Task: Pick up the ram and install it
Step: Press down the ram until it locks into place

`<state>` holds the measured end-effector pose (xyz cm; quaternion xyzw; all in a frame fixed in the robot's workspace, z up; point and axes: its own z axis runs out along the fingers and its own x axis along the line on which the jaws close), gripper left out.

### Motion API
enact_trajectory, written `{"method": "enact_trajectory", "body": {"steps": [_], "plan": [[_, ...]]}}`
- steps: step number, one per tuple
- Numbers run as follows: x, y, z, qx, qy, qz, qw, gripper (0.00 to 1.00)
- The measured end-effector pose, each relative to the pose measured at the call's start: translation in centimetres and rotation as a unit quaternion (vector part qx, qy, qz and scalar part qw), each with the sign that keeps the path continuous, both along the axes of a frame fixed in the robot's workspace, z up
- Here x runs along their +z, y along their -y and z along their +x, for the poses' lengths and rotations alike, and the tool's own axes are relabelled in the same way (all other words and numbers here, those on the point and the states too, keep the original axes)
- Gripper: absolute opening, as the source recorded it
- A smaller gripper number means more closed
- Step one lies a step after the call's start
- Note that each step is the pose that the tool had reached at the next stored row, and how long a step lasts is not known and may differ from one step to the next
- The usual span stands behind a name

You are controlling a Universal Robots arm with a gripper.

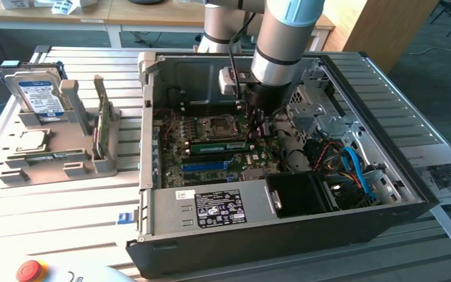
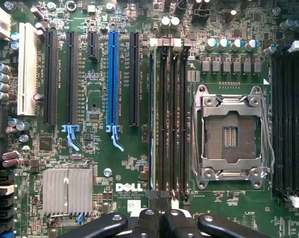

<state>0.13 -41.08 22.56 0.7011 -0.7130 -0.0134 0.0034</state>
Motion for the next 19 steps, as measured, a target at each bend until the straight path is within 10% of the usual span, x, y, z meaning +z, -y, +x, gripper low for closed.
{"method": "enact_trajectory", "body": {"steps": [19], "plan": [[-0.26,0.00,0.00,0.000,-0.0001,-0.0001,1.0000,0.11]]}}
